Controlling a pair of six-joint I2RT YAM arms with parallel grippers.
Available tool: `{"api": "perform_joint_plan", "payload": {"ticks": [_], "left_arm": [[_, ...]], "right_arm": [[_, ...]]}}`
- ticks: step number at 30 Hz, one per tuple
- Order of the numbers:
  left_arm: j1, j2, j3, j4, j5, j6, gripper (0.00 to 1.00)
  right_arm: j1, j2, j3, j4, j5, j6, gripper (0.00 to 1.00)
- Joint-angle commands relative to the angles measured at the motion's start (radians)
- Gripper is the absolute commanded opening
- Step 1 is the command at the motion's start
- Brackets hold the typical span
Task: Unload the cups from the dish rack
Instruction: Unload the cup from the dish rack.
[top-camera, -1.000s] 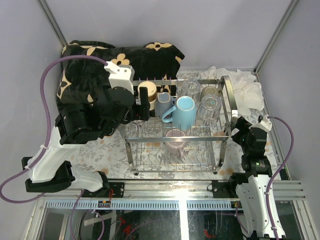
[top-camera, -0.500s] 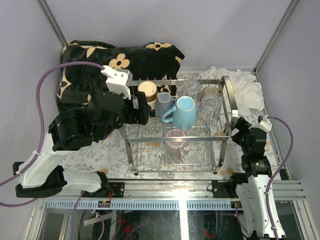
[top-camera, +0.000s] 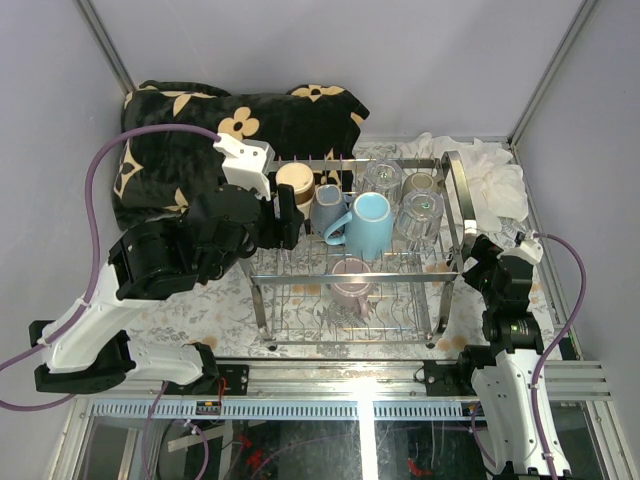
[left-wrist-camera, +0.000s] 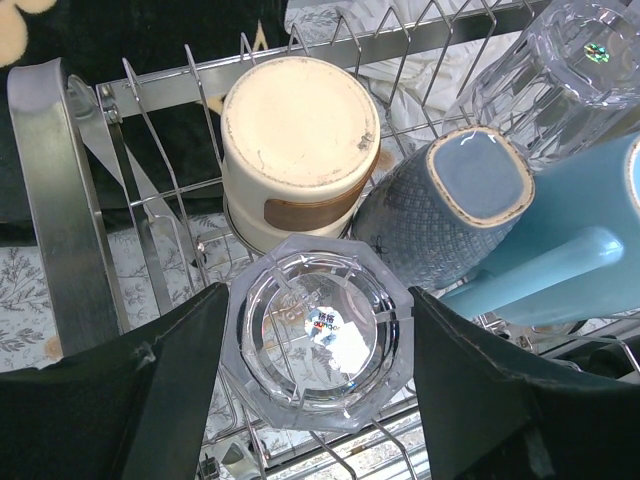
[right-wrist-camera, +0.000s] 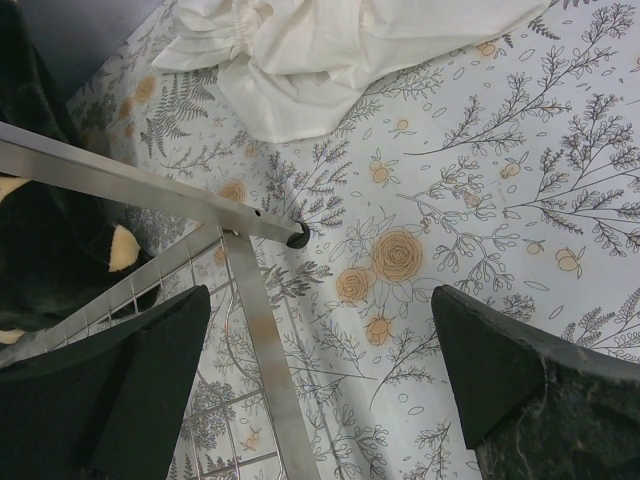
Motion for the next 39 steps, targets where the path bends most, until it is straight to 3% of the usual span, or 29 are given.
{"api": "perform_joint_plan", "payload": {"ticks": [1,2,5,14,23,28,39], "left_arm": [[-0.002,0.004,-0.020,-0.107,-0.010,0.009,0.15],[-0.002,0.002,-0.015,-0.108,-0.013,0.008,0.07],[-0.003,-0.008,-0.003,-0.109,-0.021,0.006,0.00],[-0.003,-0.047,0.077,-0.098,-0.044,0.012,0.00],[-0.004,-0.170,-0.005,0.078,-0.032,0.057,0.00],[-0.004,-0.172,-0.037,0.082,-0.022,0.083,0.00],[-0.003,-0.149,-0.096,0.130,0.013,0.112,0.00]], "right_arm": [[0.001,-0.007,0.000,0.043,0.012,0.007,0.99],[0.001,-0.007,0.000,0.043,0.012,0.007,1.00],[0.001,-0.008,0.000,0.042,0.013,0.007,1.00],[0.001,-0.009,0.000,0.044,0.018,0.007,1.00],[0.001,-0.009,0.040,0.025,0.047,0.000,0.99],[0.001,-0.022,0.097,-0.007,0.073,-0.014,0.99],[0.001,0.002,0.060,0.022,0.069,-0.007,0.99]]}}
